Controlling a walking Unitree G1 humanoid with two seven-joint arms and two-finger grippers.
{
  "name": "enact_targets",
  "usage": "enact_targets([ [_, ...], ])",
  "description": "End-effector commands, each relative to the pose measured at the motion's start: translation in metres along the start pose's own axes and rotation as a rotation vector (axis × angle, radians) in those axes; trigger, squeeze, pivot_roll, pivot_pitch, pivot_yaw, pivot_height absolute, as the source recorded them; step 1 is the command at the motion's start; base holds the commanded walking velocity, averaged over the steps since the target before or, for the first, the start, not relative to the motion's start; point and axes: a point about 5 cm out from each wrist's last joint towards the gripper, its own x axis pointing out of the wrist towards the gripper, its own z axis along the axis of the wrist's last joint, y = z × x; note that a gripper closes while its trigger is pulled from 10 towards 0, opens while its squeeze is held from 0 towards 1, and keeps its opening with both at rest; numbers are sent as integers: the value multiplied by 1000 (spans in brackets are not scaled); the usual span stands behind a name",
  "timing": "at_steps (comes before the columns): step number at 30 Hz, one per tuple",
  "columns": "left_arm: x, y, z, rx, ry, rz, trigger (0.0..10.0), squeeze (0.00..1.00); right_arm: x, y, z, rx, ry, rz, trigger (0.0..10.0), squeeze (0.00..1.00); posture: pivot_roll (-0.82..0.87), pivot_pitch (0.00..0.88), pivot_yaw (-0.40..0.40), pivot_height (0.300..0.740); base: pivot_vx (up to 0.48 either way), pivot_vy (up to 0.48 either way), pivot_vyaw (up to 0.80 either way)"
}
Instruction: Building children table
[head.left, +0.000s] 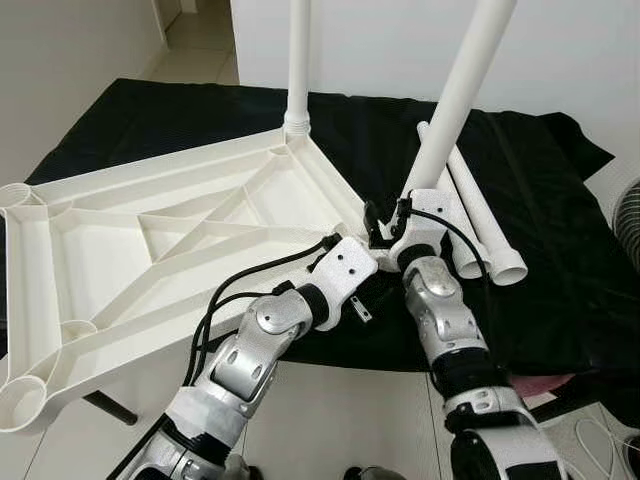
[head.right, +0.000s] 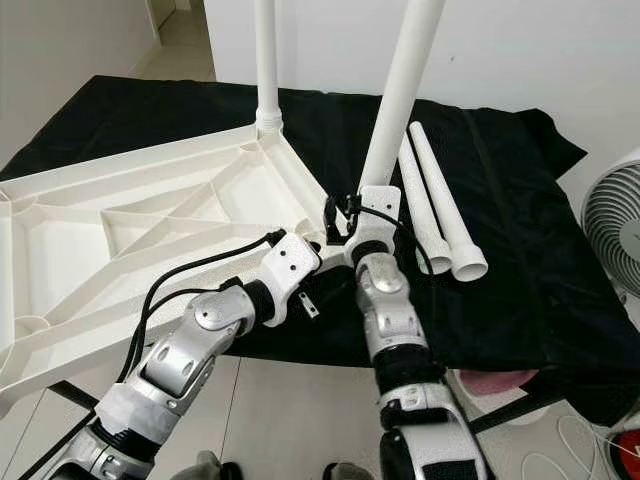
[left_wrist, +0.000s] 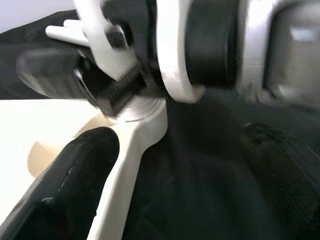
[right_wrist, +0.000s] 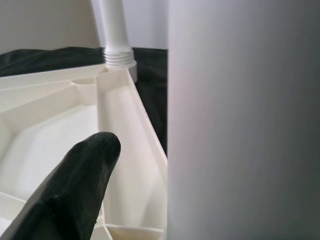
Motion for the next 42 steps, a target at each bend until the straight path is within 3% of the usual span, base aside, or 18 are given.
enact_targets([
  [1,0,-2,1,6,2,2,10000,0,1,-5,-3,-7,31,125,10000,0,-109,64,4,740,0,0,0],
  [3,0,-4,1,8,2,-2,10000,0,2,-15,-2,-53,50,240,10000,0,-107,63,5,740,0,0,0],
  [10,1,-5,1,10,3,-9,10000,0,3,-21,-4,-88,84,309,10000,0,-104,61,4,740,0,0,0],
  [11,1,-5,1,11,3,-9,10000,0,2,-24,-7,-120,108,323,3961,0,-101,60,4,740,0,0,0],
  [12,1,-5,1,11,3,-9,10000,0,2,-24,-7,-120,108,323,3961,0,-101,60,4,740,0,0,0],
  [13,1,-5,1,12,2,-9,10000,0,1,-26,-9,-133,118,340,3176,0,-101,60,4,740,0,0,0],
  [14,1,-5,2,12,1,-7,10000,0,1,-29,-11,-142,130,351,0,0,-99,59,2,740,0,0,0],
  [26,1,-4,1,14,2,-6,10000,0,-2,-35,-15,-108,137,381,0,0,-107,48,3,740,0,0,0],
  [27,1,-4,1,15,3,-7,10000,0,-2,-33,-15,-82,131,369,10000,0,-107,48,3,740,0,0,0],
  [34,0,-2,-1,15,8,5,10000,0,-4,-23,-18,-18,98,254,10000,0,-110,39,-1,740,0,0,0],
  [39,-3,7,-3,18,17,36,10000,0,-7,-16,-24,23,113,52,10000,0,-109,28,-5,740,0,0,0],
  [42,-4,11,-4,24,22,47,10000,0,-9,-11,-22,21,97,-10,10000,0,-111,25,-4,740,0,0,0],
])
